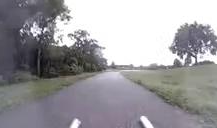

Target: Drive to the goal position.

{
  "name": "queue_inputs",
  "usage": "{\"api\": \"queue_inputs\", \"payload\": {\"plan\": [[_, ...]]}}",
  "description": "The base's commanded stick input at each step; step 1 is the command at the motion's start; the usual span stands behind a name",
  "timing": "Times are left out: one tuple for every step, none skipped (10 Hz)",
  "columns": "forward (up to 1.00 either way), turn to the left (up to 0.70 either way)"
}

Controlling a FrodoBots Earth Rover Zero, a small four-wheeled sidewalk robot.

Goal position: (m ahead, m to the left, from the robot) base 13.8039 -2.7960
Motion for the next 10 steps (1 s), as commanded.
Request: {"api": "queue_inputs", "payload": {"plan": [[0.70, 0.00], [0.70, 0.00], [0.70, 0.00], [0.70, 0.00], [0.70, 0.00], [0.70, 0.00], [0.70, 0.00], [0.70, 0.00], [0.70, 0.00], [0.70, 0.00]]}}
